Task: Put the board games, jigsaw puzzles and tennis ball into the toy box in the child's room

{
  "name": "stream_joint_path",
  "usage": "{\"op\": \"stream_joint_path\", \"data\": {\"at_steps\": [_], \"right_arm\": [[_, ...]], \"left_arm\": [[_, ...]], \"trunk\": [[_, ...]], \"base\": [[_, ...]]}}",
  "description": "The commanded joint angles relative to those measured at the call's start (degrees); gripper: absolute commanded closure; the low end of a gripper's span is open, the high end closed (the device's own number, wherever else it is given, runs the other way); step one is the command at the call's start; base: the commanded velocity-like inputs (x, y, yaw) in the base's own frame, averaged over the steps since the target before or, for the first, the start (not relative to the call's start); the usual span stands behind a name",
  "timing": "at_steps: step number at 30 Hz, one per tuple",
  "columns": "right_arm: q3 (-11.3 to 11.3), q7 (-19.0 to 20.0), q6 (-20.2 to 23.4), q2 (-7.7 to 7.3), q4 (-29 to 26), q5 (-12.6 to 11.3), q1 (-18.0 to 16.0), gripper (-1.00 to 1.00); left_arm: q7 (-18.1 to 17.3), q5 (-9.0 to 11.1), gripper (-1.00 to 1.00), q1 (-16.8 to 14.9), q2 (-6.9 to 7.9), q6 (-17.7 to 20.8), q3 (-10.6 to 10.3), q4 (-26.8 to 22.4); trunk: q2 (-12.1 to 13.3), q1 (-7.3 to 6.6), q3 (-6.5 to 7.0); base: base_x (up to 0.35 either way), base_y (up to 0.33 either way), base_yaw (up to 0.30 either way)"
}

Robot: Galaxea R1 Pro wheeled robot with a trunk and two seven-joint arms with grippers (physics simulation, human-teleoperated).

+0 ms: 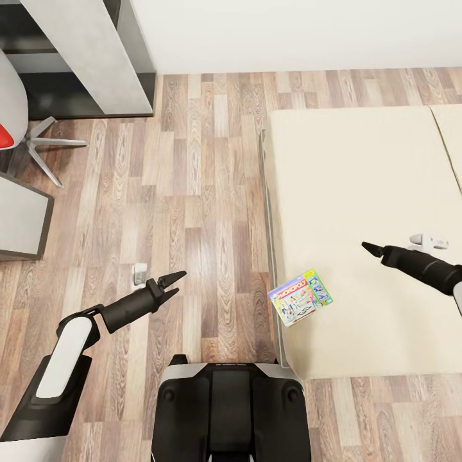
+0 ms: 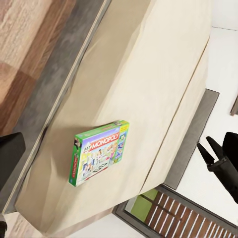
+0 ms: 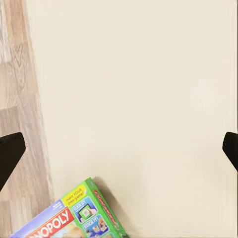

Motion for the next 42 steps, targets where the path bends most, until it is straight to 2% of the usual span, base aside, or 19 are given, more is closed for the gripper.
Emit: {"op": "stream_joint_path", "data": {"at_steps": [1, 4, 10, 12, 15, 17, 25, 34, 42], "right_arm": [[-0.1, 0.5, 0.3, 0.0, 0.0, 0.3, 0.0, -1.0], [-3.3, 1.9, 4.1, -0.05, -1.2, 0.3, 1.4, -1.0], [-5.8, 4.5, 8.0, -0.02, -1.8, 0.3, 2.3, -1.0], [-7.1, 6.2, 9.6, 0.01, -2.0, 0.3, 3.4, -1.0], [-7.7, 7.0, 10.1, 0.04, -2.1, 0.3, 4.3, -1.0], [-8.5, 8.2, 10.8, 0.15, -2.2, 0.3, 6.1, -1.0], [-9.6, 9.6, 10.6, -0.01, -2.3, 0.4, 8.9, -1.0], [-10.0, 10.0, 10.4, -0.09, -2.4, 0.4, 9.9, -1.0], [-10.0, 10.2, 10.3, 0.24, -2.4, 0.4, 10.4, -1.0]], "left_arm": [[-0.5, -0.4, -1.0, 0.0, -0.01, 0.3, 0.1, 0.0], [-0.5, -0.4, -1.0, 0.0, 0.09, 0.3, 0.1, 0.0], [-0.5, -0.4, -1.0, 0.0, 0.13, 0.3, 0.1, 0.0], [-0.5, -0.4, -1.0, 0.0, 0.12, 0.3, 0.1, 0.0], [-0.5, -0.3, -1.0, 0.0, 0.12, 0.3, 0.0, 0.0], [-0.6, -0.3, -1.0, -0.1, 0.15, 0.4, 0.0, -0.1], [-0.6, -0.2, -1.0, 0.0, 0.27, 0.9, 0.2, -0.6], [-0.3, -0.5, -1.0, 0.0, 0.57, 1.2, -0.1, -0.8], [-0.4, -1.6, -1.0, -0.1, 1.54, 1.2, -0.3, -1.1]], "trunk": [[-0.1, 0.04, -0.05], [-0.1, 0.04, 0.01], [-0.1, 0.04, 0.32], [-0.1, 0.04, 0.46], [-0.1, 0.04, 0.69], [-0.1, 0.04, 0.85], [-0.1, 0.04, 1.54], [-0.1, 0.04, 2.36], [-0.1, 0.04, 3.09]], "base": [[0.0, 0.0, 0.0], [0.0, 0.0, 0.0], [0.0, 0.0, 0.0], [0.0, 0.0, 0.0], [0.0, 0.0, 0.0], [0.0, 0.0, 0.0], [0.0, 0.0, 0.0], [0.0, 0.0, 0.0], [0.0, 0.0, 0.0]]}}
